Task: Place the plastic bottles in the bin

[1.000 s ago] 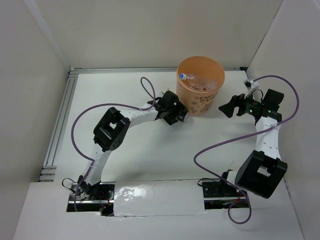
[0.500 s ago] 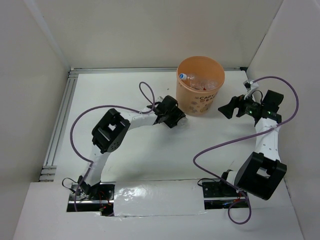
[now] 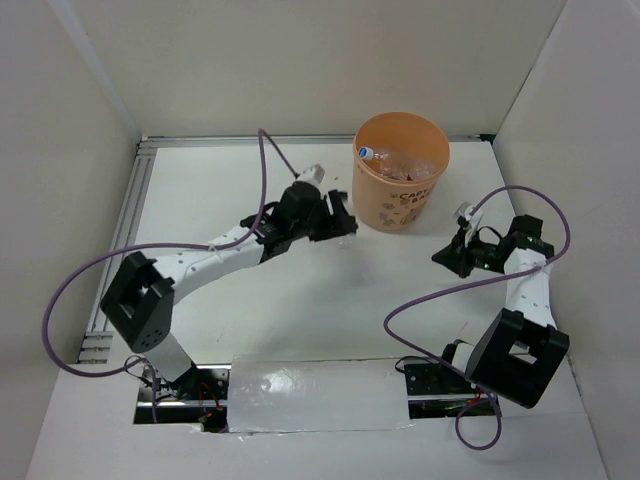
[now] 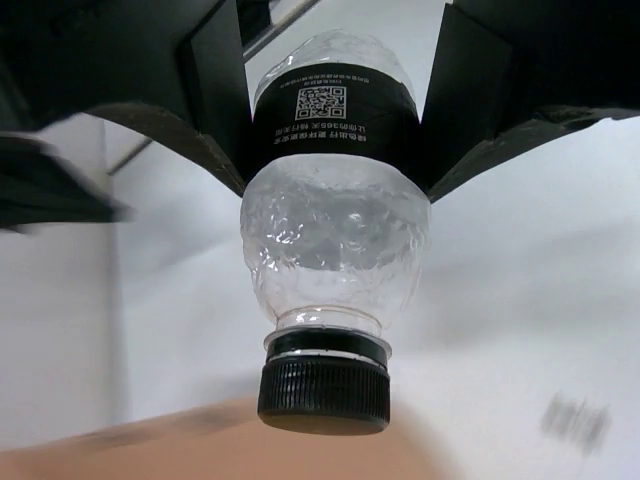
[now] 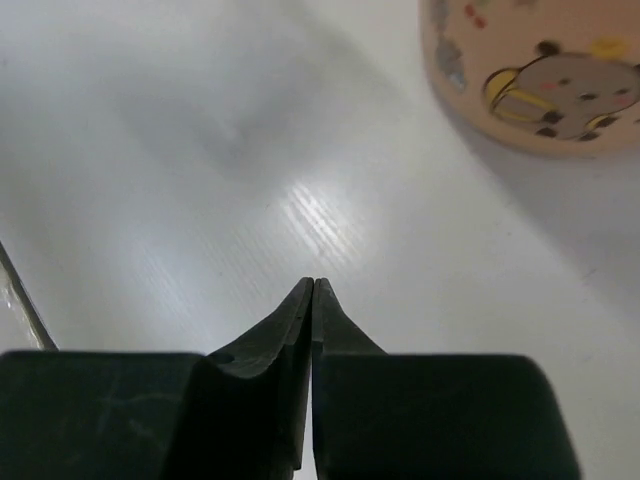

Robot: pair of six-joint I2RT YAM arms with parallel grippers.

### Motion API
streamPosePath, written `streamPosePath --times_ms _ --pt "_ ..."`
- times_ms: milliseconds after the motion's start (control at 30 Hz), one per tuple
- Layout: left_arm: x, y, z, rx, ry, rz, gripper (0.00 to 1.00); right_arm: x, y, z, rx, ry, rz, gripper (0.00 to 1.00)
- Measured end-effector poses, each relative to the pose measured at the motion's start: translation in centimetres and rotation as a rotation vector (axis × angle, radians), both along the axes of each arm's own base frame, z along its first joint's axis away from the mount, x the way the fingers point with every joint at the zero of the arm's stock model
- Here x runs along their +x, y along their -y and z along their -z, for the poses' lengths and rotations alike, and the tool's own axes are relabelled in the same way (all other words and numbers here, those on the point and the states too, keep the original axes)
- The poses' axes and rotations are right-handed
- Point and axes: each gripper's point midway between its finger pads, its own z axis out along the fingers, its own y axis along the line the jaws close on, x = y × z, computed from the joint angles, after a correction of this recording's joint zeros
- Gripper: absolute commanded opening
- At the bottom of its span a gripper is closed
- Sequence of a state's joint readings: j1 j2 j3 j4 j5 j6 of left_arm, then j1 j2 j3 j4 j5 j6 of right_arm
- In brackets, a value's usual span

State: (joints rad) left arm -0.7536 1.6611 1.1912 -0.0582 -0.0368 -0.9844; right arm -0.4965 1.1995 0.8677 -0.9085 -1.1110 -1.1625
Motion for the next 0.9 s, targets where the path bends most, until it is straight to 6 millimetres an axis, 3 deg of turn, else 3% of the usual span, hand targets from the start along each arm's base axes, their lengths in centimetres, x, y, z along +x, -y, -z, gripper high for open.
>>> streamPosePath --times_ms 67,133,167,267,367,467,500,533,567,667,767,900 --pt "0.9 1.3 -6.1 -0.043 0.185 0.072 0.00 -1.2 -0.3 1.7 -0.014 -0.031 -0.021 0.30" --pt "1.8 2.8 -12.0 -0.090 0.354 0.118 0.00 -2.1 -0.5 3.0 -0.031 -0.055 -0.036 0.42" --pt "2.2 3.4 -14.5 -0.109 0.425 0.131 0.00 -2.4 -0.5 3.5 -0.038 -0.064 -0.040 0.59" --pt "3.7 5.1 -20.8 -0.169 0.592 0.148 0.01 -2.9 -0.4 4.4 -0.068 -0.072 -0.053 0.65" --pt "6.1 6.9 -24.2 -0.206 0.684 0.138 0.09 -3.2 -0.4 4.7 -0.080 -0.074 -0.057 0.69" --pt "9.0 9.4 -24.6 -0.206 0.711 0.127 0.34 -3.3 -0.4 4.7 -0.092 -0.069 -0.057 0.80" --pt "10.5 10.5 -24.1 -0.200 0.710 0.119 0.53 -3.3 -0.3 4.7 -0.097 -0.066 -0.056 0.86" --pt "10.9 10.8 -23.7 -0.196 0.707 0.119 0.63 -3.3 -0.3 4.6 -0.101 -0.063 -0.056 0.86" --pt "11.6 11.2 -22.7 -0.178 0.690 0.113 0.75 -3.3 -0.3 4.6 -0.105 -0.059 -0.056 0.99" --pt "13.0 12.1 -18.2 -0.103 0.617 0.107 1.00 -3.4 -0.2 4.4 -0.108 -0.059 -0.049 0.99" --pt "13.2 12.0 -15.4 -0.048 0.561 0.108 1.00 -3.4 -0.2 4.3 -0.104 -0.067 -0.036 0.99" --pt "13.3 11.8 -15.7 -0.033 0.576 0.105 1.00 -3.3 -0.1 4.2 -0.083 -0.095 -0.001 0.99"
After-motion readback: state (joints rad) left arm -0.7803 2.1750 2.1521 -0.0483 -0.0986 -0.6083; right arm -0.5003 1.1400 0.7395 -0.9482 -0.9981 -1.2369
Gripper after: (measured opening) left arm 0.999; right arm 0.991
